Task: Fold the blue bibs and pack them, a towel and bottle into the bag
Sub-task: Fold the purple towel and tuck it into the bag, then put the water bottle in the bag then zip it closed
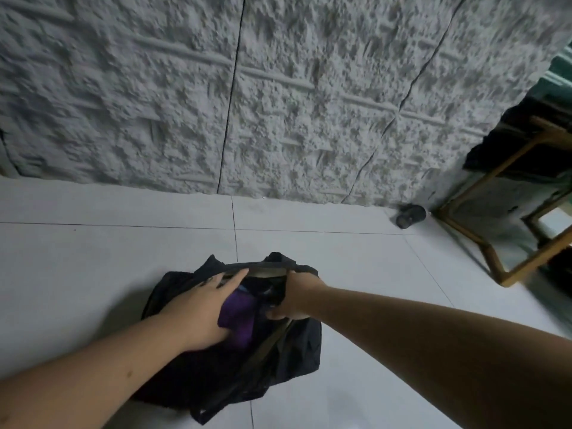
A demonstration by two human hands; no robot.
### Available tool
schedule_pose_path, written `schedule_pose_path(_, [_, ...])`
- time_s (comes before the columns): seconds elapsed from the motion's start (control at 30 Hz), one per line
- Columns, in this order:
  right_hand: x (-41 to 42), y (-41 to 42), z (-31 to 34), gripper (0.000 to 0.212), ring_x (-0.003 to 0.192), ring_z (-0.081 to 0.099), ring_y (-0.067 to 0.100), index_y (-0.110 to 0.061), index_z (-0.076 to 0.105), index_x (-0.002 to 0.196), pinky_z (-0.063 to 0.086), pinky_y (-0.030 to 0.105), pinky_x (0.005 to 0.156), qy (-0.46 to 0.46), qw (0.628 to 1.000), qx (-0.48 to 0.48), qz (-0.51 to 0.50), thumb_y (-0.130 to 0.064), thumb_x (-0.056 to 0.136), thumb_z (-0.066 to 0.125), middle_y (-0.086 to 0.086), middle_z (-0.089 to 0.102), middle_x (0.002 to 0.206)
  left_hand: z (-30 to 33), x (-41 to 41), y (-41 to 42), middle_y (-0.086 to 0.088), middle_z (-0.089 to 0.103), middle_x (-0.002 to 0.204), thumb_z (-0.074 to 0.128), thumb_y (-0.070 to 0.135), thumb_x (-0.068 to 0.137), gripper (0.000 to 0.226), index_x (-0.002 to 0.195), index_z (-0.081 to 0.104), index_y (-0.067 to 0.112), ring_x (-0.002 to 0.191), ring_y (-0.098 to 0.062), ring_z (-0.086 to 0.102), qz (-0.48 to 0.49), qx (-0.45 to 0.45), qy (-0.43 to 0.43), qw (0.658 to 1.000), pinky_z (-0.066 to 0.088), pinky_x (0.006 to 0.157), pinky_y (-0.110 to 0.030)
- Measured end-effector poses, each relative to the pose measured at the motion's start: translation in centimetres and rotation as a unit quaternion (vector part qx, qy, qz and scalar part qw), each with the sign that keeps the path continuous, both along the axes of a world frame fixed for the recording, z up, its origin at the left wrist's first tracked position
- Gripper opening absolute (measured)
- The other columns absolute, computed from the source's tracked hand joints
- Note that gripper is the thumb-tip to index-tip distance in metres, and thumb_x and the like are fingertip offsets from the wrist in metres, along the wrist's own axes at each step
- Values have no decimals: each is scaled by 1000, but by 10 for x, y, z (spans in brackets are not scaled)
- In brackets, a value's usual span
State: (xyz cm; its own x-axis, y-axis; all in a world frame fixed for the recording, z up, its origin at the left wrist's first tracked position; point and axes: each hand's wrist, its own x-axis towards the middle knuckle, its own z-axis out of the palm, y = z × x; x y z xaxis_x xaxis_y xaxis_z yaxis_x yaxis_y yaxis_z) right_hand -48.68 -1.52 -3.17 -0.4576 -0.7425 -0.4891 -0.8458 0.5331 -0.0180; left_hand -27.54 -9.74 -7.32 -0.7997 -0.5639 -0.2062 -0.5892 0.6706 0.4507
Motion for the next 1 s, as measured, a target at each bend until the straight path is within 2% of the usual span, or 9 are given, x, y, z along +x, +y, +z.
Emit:
schedule_pose_path(0.13, [-60, 18, 1, 98, 118, 62, 31, -17, 46, 141, 56, 41, 94, 16, 1000, -9, -21, -63, 64, 83, 6, 61, 128, 9, -46, 15, 0, 7, 172, 72, 65, 66, 122, 135, -29, 73, 156, -20, 21, -8, 22, 2, 1000, 31, 121, -35])
schedule_pose_path(0.27, [-115, 21, 1, 106, 129, 52, 36, -20, 36, 150, 51, 47, 103, -4, 998, -49, -42, -65, 64, 80, 12, 51, 141, 11, -87, 24, 3, -7, 172, 77, 61, 73, 123, 140, -27, 71, 158, -17, 9, -13, 33, 12, 999, 24, 124, -31])
schedule_pose_path(0.37, [-148, 16, -5, 107, 137, 42, 36, -24, 28, 155, 44, 48, 110, -8, 995, -94, -16, -62, 70, 79, 12, 43, 148, 6, -112, 20, 7, -18, 170, 77, 63, 73, 120, 136, -25, 76, 159, -16, -2, -18, 45, 12, 999, 17, 126, -32])
schedule_pose_path(0.47, [-178, 7, -13, 108, 135, 40, 33, -28, 22, 157, 43, 48, 110, -14, 991, -133, 17, -60, 72, 79, 9, 41, 146, 1, -144, 10, 9, -23, 169, 75, 64, 75, 116, 134, -25, 78, 158, -16, -6, -6, 41, 13, 999, 16, 128, -36])
schedule_pose_path(0.67, [-242, -16, -27, 112, 136, 35, 32, -33, 15, 158, 42, 46, 112, -31, 984, -161, 68, -56, 71, 81, 7, 38, 144, -9, -213, -7, 7, -19, 169, 70, 60, 85, 111, 134, -29, 75, 159, -18, -3, 31, 54, 11, 998, 17, 127, -37])
schedule_pose_path(0.8, [-291, -32, -36, 116, 139, 31, 37, -30, 10, 159, 34, 45, 119, -22, 984, -151, 97, -61, 71, 79, 12, 33, 149, -24, -264, -21, 4, -14, 171, 70, 58, 86, 114, 134, -32, 73, 159, -19, 1, 61, 57, 33, 996, 20, 127, -36])
schedule_pose_path(0.9, [-320, -38, -43, 109, 132, 35, 35, -26, 17, 157, 35, 42, 117, -2, 979, -166, 123, -63, 73, 76, 12, 38, 144, -40, -306, -28, 6, -10, 172, 66, 61, 87, 110, 136, -32, 71, 159, -19, -3, 70, 45, 41, 996, 19, 126, -35])
schedule_pose_path(1.0, [-346, -43, -45, 93, 130, 39, 31, -26, 31, 150, 38, 39, 113, -36, 972, -203, 111, -62, 75, 74, 8, 45, 138, -48, -352, -37, 14, 7, 171, 64, 61, 89, 102, 143, -21, 70, 157, -10, 10, 76, 33, 83, 993, 16, 123, -24])
